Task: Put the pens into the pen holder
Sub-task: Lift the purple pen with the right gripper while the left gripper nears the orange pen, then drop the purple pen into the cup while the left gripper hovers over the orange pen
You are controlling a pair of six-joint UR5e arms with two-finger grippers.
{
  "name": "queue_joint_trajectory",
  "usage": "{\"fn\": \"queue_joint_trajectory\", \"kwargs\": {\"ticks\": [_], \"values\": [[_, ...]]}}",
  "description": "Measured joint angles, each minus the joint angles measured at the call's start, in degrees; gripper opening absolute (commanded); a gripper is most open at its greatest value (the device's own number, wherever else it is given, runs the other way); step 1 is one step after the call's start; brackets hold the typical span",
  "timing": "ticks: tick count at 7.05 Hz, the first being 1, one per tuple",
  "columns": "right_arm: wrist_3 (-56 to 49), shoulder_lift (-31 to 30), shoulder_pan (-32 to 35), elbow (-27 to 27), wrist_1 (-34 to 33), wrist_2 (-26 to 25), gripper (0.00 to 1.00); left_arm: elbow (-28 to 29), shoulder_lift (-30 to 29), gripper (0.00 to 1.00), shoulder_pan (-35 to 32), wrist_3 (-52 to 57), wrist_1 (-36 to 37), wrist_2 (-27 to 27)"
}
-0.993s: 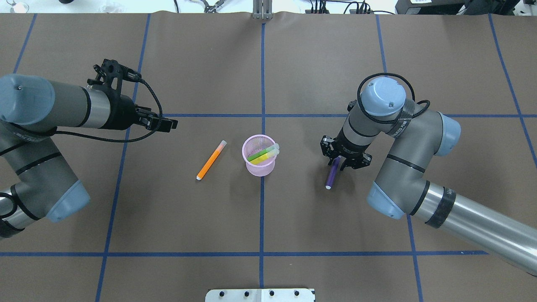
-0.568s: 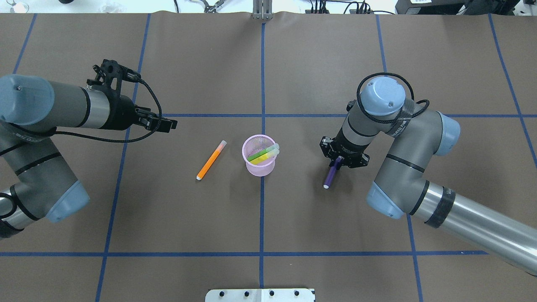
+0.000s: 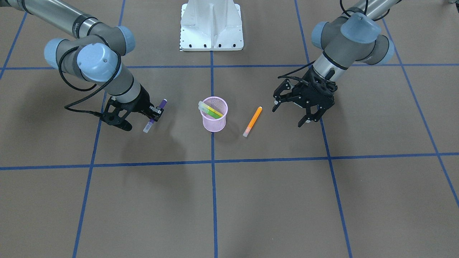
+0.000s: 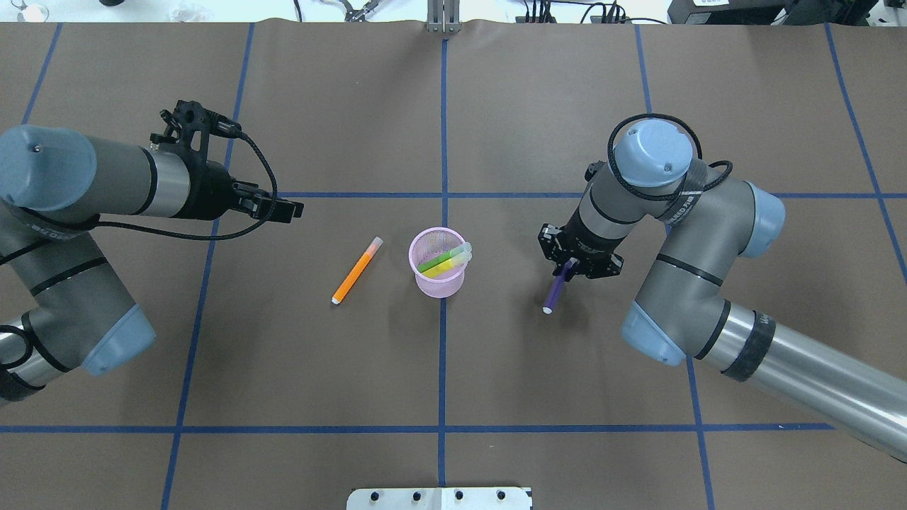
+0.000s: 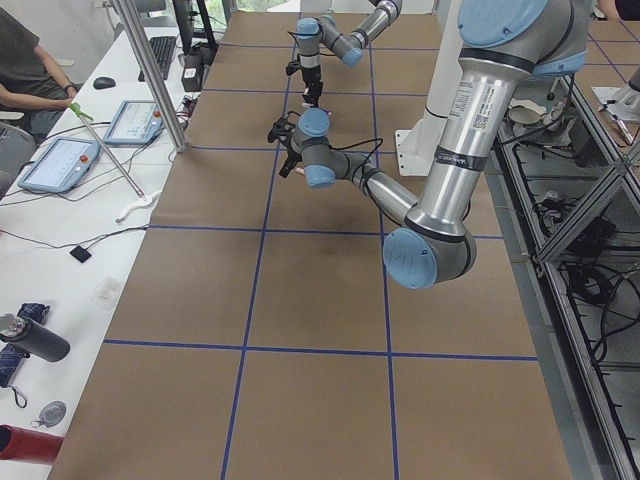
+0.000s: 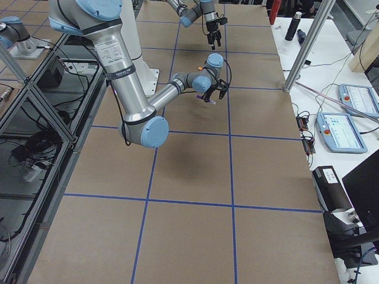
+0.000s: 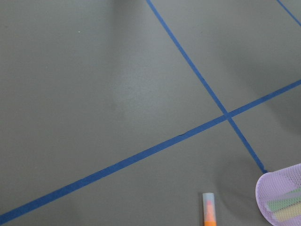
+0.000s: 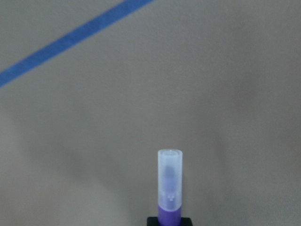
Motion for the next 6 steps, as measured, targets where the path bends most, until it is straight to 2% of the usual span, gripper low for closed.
{"fn": "queue_joint_trajectory", "kwargs": {"ticks": [3,4,6], "values": [[0.67,1.37,1.97,3.20,-0.06,-0.84,0.00,-0.08,-8.16,0.98,4.11,5.58,20.83,-0.73],[1.79,2.78,2.08,3.93,-0.10,-2.82,0.00,0.00,-10.19,0.98,4.75,7.46,25.61,-0.79],[5.17,8.24,0.47,4.56,-3.25,-12.10,0.00,0.12,-10.75,0.98,5.29,9.37,28.15,-0.82]]}}
